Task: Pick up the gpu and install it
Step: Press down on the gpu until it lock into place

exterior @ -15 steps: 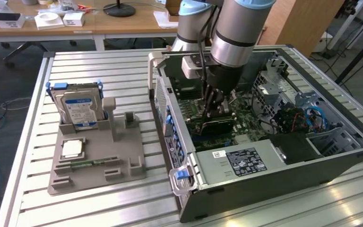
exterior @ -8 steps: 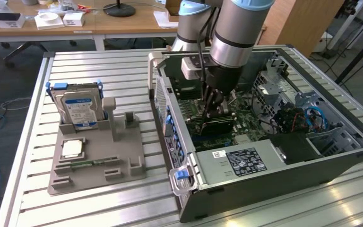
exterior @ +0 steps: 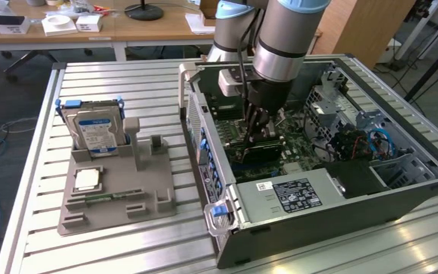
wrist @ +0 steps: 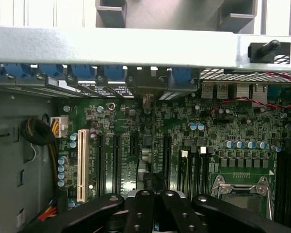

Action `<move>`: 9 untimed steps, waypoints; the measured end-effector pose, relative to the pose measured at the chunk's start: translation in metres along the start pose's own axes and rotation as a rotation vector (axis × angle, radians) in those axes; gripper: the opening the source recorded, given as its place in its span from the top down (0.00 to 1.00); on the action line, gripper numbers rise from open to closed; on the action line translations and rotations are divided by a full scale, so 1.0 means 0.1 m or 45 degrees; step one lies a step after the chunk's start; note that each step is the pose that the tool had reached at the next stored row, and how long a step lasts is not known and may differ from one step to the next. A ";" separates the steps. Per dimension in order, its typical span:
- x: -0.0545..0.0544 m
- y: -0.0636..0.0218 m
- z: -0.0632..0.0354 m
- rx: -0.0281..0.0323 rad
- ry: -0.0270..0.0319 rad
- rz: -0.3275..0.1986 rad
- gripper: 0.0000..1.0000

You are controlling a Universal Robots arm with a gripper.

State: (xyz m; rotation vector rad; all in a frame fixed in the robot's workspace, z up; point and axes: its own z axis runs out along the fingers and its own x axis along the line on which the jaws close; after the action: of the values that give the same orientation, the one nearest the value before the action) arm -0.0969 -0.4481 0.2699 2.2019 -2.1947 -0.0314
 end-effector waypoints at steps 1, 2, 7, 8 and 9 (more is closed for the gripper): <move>0.00 0.000 0.000 0.0001 0.0001 0.000 0.90; 0.00 0.000 0.004 0.0007 0.0000 0.000 0.90; 0.00 0.004 0.023 0.0036 0.0004 0.000 0.90; 0.00 0.004 0.024 0.0036 0.0003 0.000 0.90; 0.00 0.004 0.025 0.0037 0.0002 0.000 0.90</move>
State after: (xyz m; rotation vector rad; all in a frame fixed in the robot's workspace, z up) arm -0.0974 -0.4481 0.2674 2.2032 -2.1962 -0.0280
